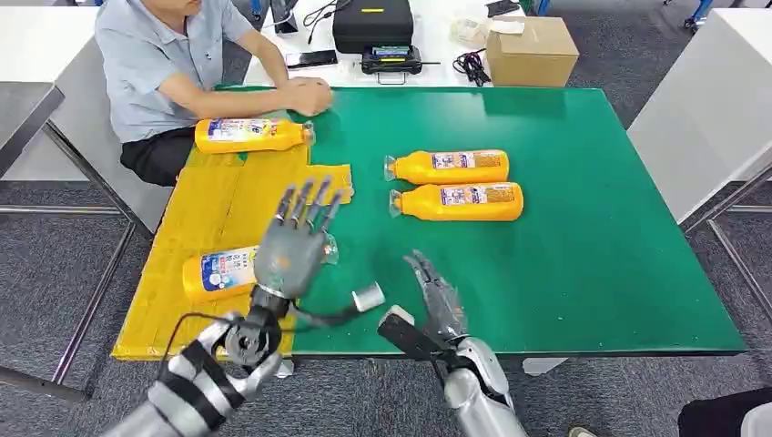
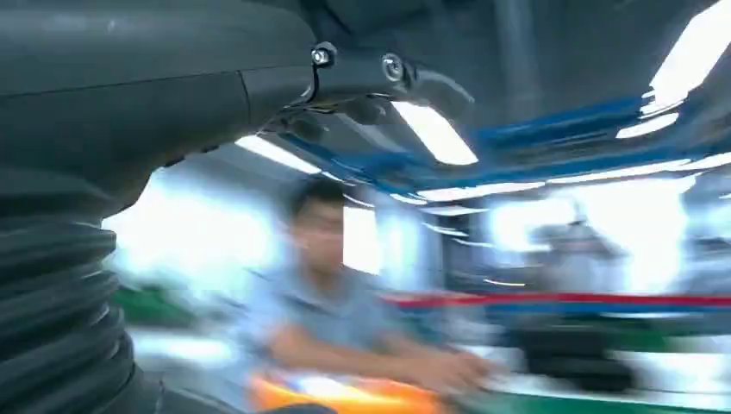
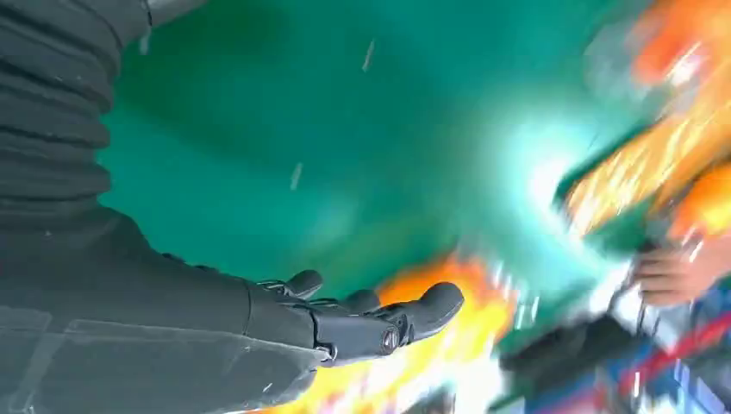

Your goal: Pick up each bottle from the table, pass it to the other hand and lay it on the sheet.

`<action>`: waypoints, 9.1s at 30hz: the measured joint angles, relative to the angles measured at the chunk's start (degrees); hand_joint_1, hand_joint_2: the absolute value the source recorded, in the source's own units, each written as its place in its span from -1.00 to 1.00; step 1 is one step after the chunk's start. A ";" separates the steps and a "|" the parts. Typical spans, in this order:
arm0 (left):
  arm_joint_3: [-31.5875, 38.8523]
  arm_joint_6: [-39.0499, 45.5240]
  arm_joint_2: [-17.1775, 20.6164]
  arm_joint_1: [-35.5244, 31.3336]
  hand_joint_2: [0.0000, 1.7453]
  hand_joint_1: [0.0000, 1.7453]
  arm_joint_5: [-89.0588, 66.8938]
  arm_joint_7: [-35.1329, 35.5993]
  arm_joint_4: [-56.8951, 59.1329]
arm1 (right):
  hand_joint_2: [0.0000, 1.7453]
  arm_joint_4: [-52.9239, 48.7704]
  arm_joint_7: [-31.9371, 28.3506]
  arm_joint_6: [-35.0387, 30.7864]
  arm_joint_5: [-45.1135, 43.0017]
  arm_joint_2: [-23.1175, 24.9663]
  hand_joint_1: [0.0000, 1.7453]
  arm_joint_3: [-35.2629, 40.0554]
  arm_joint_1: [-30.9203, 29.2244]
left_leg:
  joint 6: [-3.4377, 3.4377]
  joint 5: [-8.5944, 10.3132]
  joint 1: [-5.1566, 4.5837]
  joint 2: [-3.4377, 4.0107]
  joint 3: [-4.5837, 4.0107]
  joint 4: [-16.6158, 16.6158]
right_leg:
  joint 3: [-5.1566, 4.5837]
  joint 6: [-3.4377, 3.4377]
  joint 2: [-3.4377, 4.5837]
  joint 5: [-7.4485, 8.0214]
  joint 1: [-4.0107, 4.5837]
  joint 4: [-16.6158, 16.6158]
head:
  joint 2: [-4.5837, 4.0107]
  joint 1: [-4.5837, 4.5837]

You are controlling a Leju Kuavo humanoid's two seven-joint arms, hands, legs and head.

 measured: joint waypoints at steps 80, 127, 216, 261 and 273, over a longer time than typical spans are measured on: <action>21.26 -22.82 -16.45 21.97 1.00 -1.00 46.78 -33.63 -13.41 | 1.00 11.33 12.23 2.17 22.96 -15.45 -1.00 -11.37 -12.76 | 0.14 -0.07 -0.01 0.10 -0.10 0.02 | -0.14 0.04 0.04 0.06 0.02 -0.08 | 0.00 -0.04; 19.93 -24.44 -16.43 20.22 1.00 -1.00 49.60 -34.98 -10.24 | 1.00 23.70 5.14 10.73 8.34 -23.98 1.00 -8.87 -17.25 | 0.31 -0.30 -0.02 0.01 1.41 0.01 | 0.84 0.15 0.02 -0.13 0.03 -0.45 | 0.00 -0.02; 19.64 -21.12 -17.41 9.89 1.00 1.00 90.27 -36.64 9.19 | 1.00 0.54 -2.39 27.09 -34.35 -2.93 1.00 10.56 -7.14 | 0.20 -0.28 0.15 0.25 0.24 -0.01 | 0.38 0.05 0.28 0.04 0.19 -0.43 | 0.00 0.00; 29.50 -8.61 -13.89 10.14 1.00 1.00 4.06 -18.28 1.52 | 1.00 -5.41 -4.56 23.40 -31.32 -2.56 -1.00 -3.34 -2.71 | 0.20 -0.27 0.15 0.24 0.18 -0.01 | 0.32 0.04 0.27 0.04 0.19 -0.41 | 0.00 0.00; 34.42 -9.03 -11.64 6.20 1.00 0.98 -3.41 -13.12 11.21 | 1.00 -6.57 -4.82 22.98 -30.86 -2.27 -1.00 -3.30 -2.56 | 0.20 -0.27 0.14 0.24 0.16 -0.01 | 0.31 0.04 0.27 0.04 0.17 -0.41 | 0.00 0.02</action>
